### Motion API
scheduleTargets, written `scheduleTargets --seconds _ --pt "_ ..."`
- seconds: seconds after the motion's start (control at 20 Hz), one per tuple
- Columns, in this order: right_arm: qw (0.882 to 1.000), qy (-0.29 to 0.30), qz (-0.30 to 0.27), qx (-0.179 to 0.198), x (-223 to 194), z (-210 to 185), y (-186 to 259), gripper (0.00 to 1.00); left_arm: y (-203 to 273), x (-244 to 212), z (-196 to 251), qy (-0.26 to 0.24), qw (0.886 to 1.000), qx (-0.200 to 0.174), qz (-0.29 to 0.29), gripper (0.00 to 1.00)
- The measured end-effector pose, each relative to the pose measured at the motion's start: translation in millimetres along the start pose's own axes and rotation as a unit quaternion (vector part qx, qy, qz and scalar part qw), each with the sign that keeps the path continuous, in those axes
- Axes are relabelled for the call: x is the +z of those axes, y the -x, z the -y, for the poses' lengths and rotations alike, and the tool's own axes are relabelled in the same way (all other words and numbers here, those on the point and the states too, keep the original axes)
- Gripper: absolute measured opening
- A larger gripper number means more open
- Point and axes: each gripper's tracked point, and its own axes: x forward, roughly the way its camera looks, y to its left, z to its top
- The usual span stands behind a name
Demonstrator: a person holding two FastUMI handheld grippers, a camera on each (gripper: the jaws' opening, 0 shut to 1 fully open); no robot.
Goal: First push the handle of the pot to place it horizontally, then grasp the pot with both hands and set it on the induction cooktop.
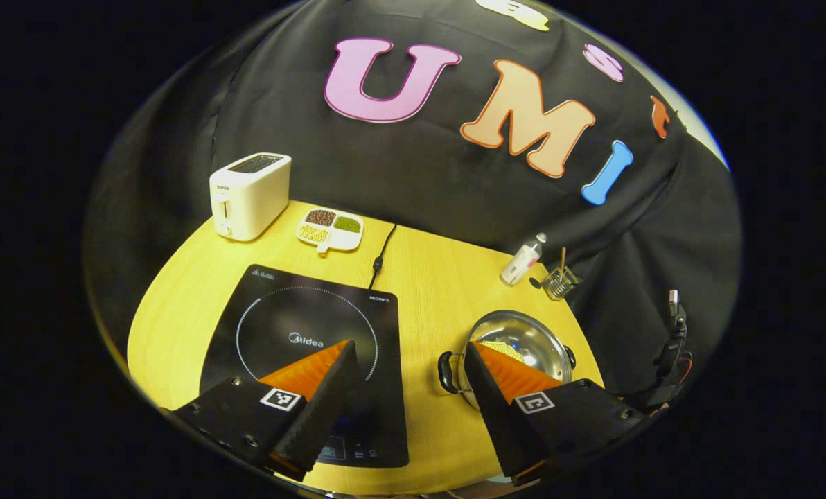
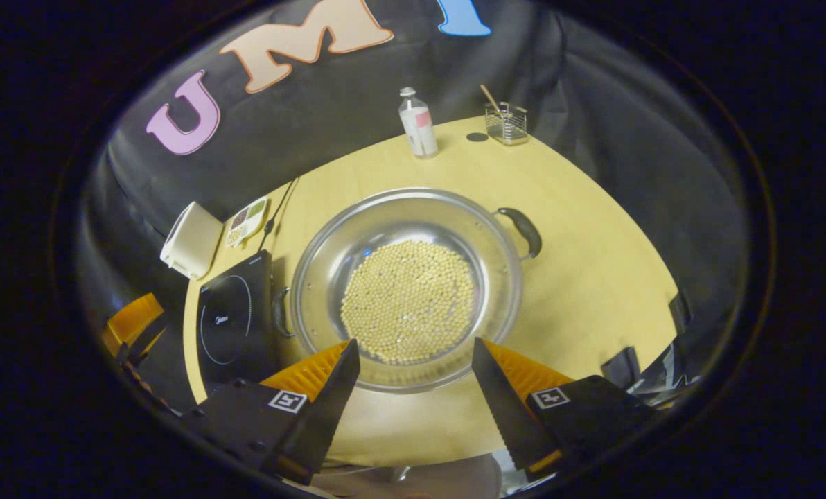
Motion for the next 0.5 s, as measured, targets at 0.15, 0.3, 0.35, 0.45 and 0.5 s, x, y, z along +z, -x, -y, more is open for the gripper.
scheduleTargets --seconds 0.15,0.3,0.35,0.45,0.5 --pt "1.0 0.021 -0.013 0.014 23 26 -11 0.95 -14 -16 16 -0.005 1.0 0.005 -0.025 0.96" --pt "0.998 0.029 -0.032 0.037 42 42 -28 0.95 -27 -36 31 -0.01 0.998 -0.001 -0.055 0.96" --pt "0.998 0.037 -0.039 0.043 48 49 -34 1.0 -31 -41 35 -0.013 0.998 -0.001 -0.064 0.96" --pt "0.997 0.047 -0.046 0.05 60 61 -47 0.94 -42 -49 41 -0.02 0.997 0.002 -0.08 0.96" --pt "0.996 0.05 -0.051 0.054 64 65 -53 0.94 -48 -53 45 -0.019 0.996 0.0 -0.086 0.96"
